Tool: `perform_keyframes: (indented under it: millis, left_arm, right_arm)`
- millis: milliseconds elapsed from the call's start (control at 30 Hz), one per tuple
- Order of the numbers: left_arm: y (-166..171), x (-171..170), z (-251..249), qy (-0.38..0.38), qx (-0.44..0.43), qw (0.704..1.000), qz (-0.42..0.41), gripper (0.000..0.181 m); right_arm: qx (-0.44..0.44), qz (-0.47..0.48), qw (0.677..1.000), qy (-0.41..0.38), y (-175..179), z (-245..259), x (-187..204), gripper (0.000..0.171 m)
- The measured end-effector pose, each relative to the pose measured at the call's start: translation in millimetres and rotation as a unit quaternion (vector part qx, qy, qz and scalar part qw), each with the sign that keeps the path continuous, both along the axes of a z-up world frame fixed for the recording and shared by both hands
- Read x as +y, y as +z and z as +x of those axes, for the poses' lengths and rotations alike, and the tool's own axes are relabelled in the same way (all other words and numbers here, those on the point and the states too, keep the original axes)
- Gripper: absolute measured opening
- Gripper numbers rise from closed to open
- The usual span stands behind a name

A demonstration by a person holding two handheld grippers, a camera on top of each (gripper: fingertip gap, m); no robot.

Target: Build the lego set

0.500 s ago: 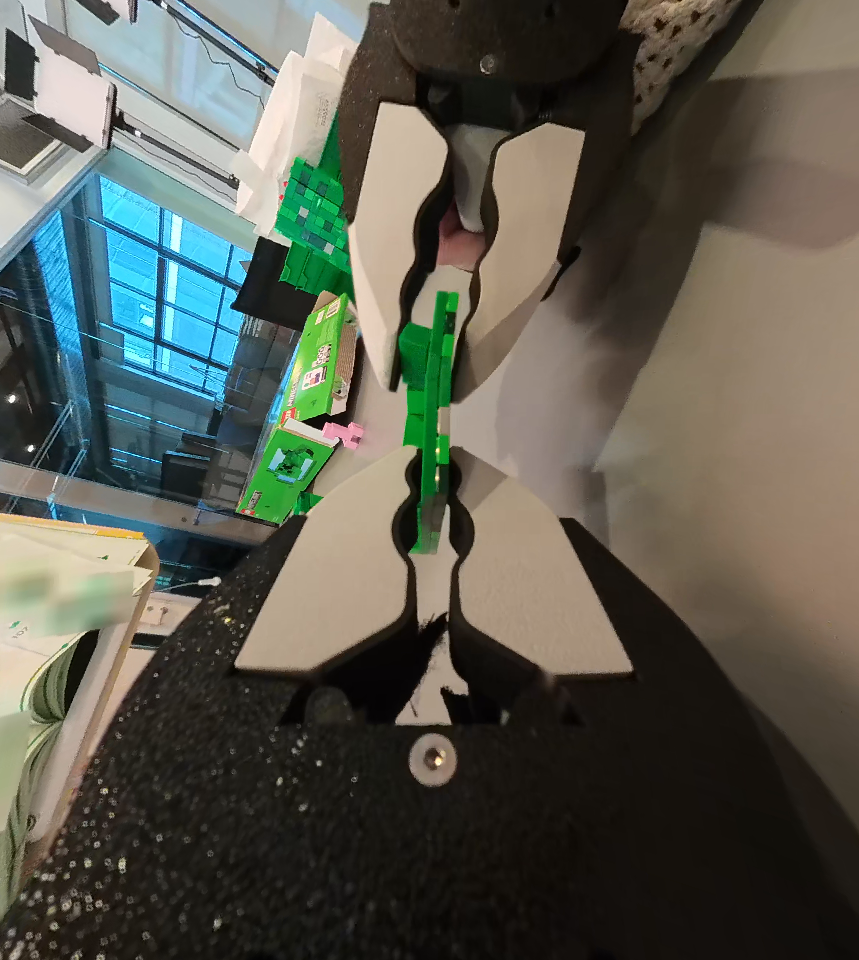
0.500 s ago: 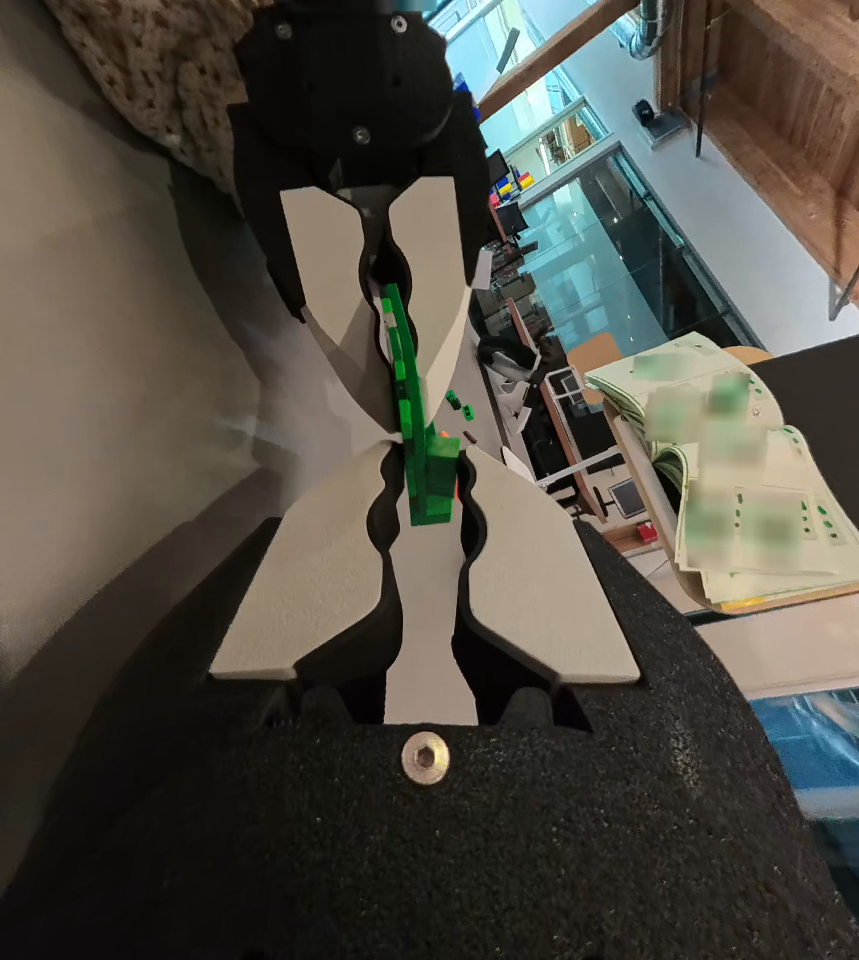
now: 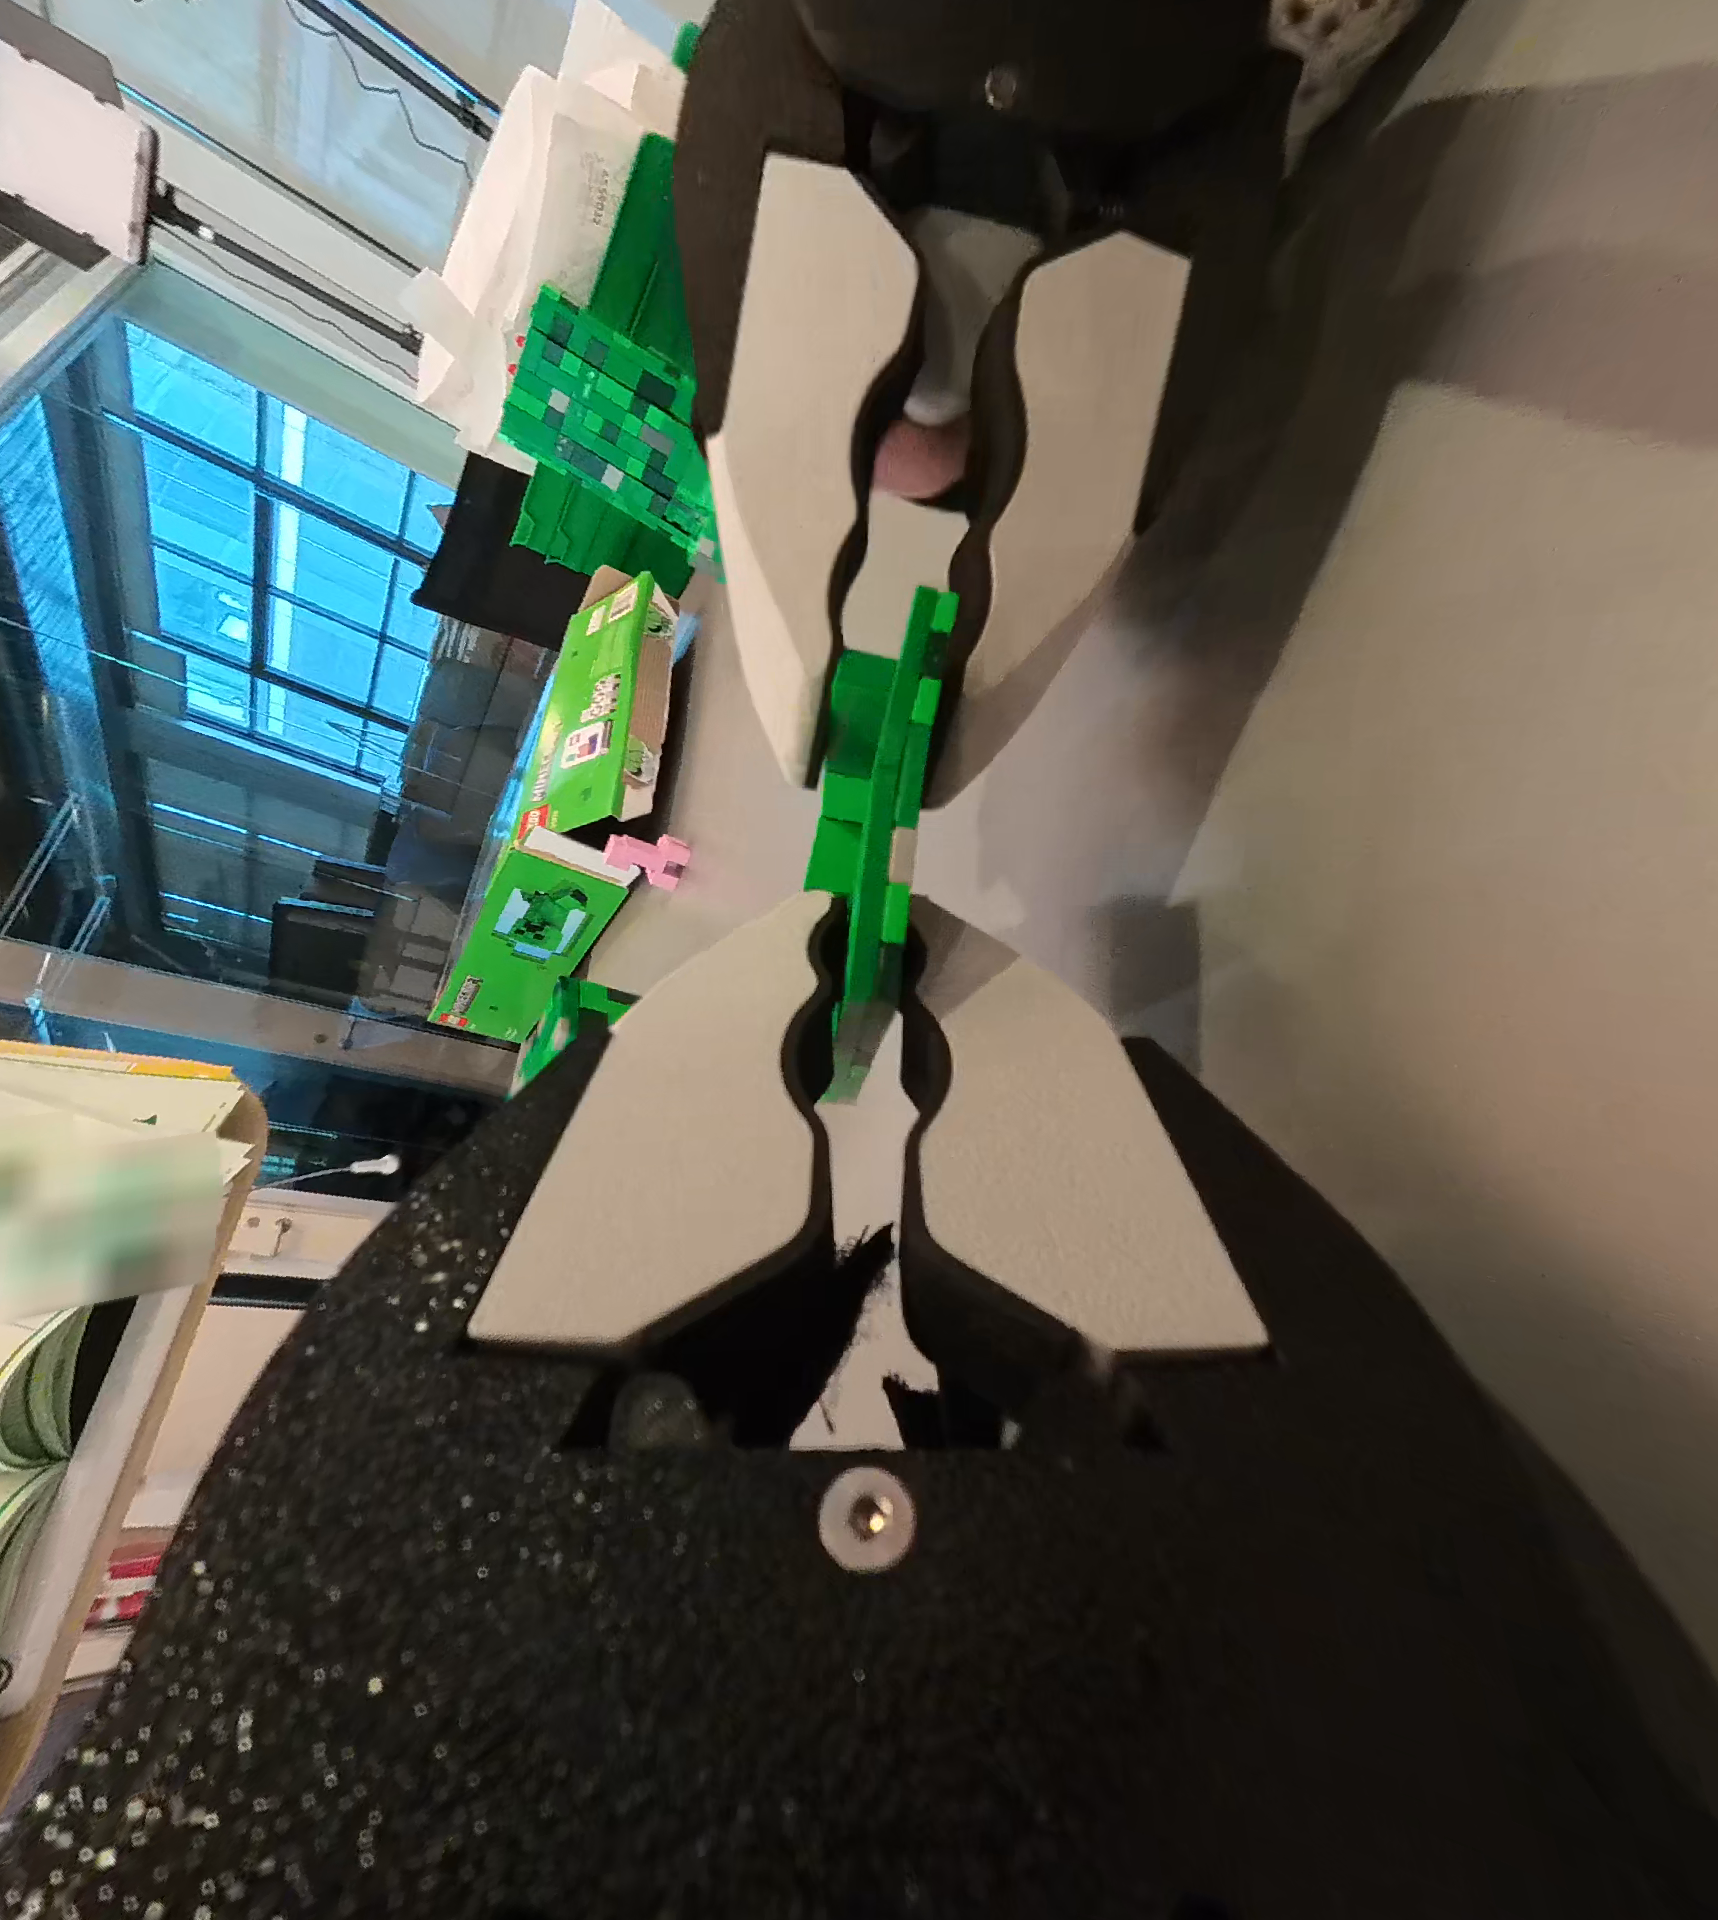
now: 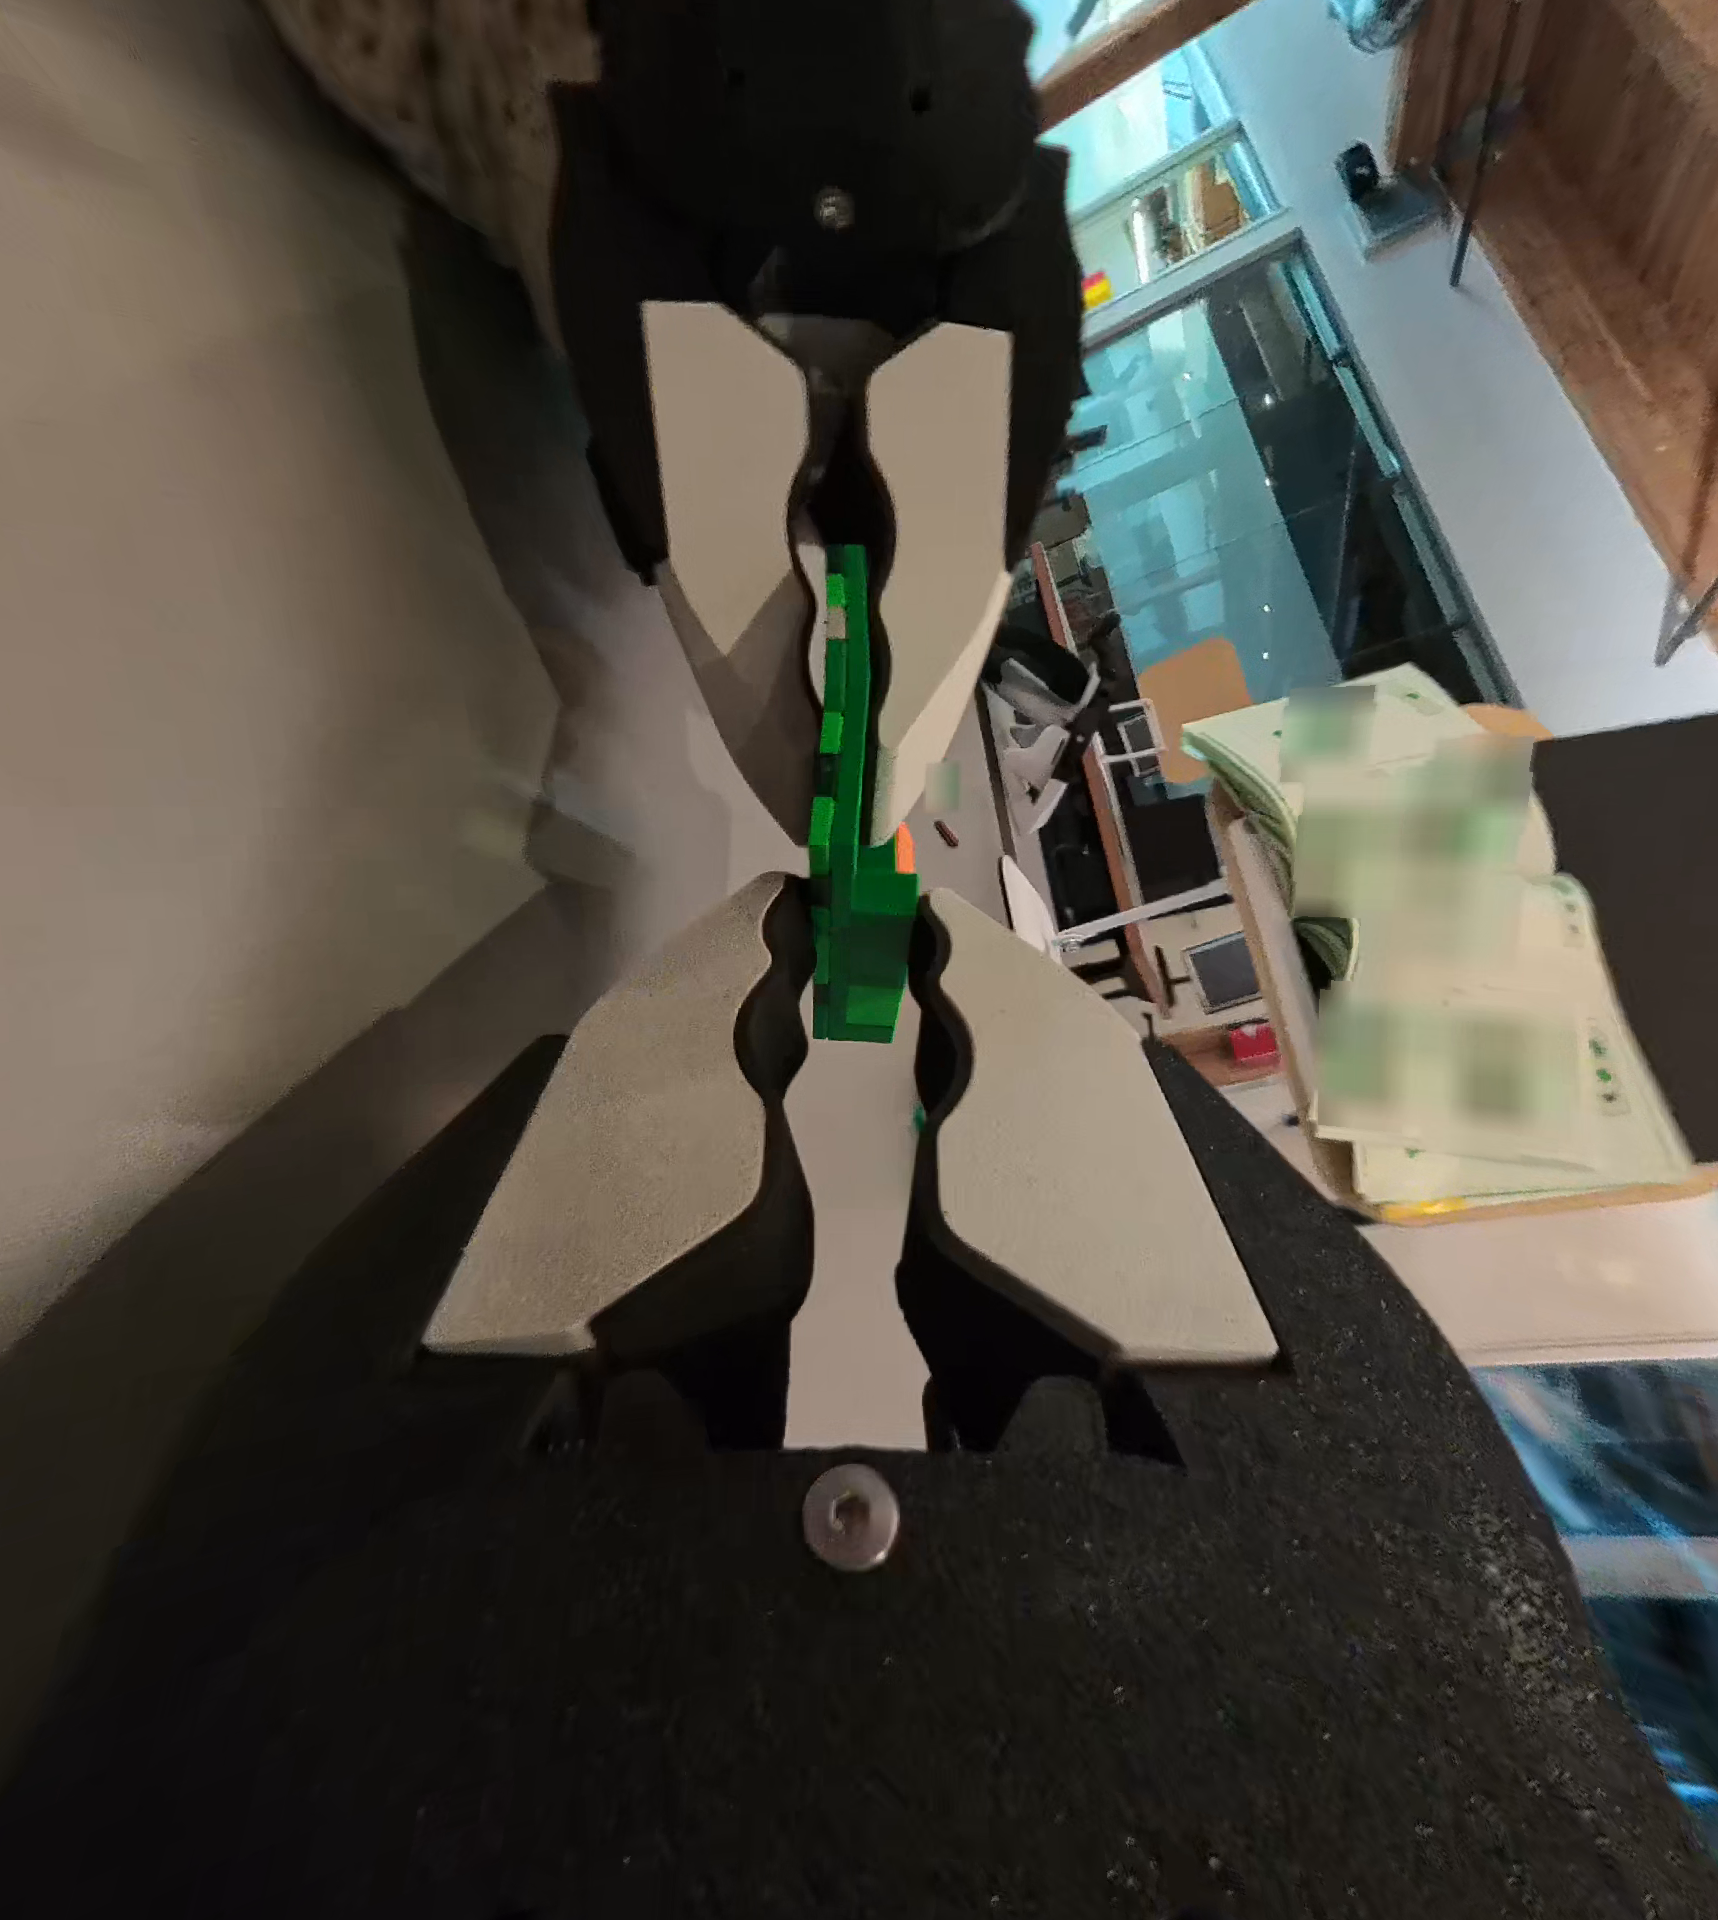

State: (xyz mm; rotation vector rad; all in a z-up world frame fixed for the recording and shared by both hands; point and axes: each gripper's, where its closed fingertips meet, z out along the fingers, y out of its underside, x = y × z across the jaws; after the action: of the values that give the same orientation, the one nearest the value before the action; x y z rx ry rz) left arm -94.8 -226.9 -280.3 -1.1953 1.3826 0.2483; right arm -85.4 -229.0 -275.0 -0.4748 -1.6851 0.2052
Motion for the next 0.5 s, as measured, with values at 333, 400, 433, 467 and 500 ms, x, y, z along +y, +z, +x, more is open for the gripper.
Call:
perform_keyframes:
  millis: [333,400,433,467,500]
  left_arm:
    - [5,1,-2,0.012,0.026,0.998,0.049,0.006]
    - [5,7,-10,0.036,0.047,0.996,0.07,0.006]
    - [5,9,-14,0.044,0.055,0.994,0.08,0.006]
    - [7,10,-17,0.051,0.06,0.993,0.09,0.006]
    - [8,12,-20,0.059,0.065,0.991,0.098,0.006]
  right_arm:
    - [0.025,-0.045,0.999,0.014,6,1,-1,0.018]
    - [0.04,-0.071,0.997,0.017,11,1,2,0.034]
    - [0.043,-0.08,0.996,0.011,11,1,6,0.043]
    - [0.048,-0.085,0.995,0.0,11,1,12,0.046]
    - [0.049,-0.09,0.995,-0.008,10,0,18,0.047]
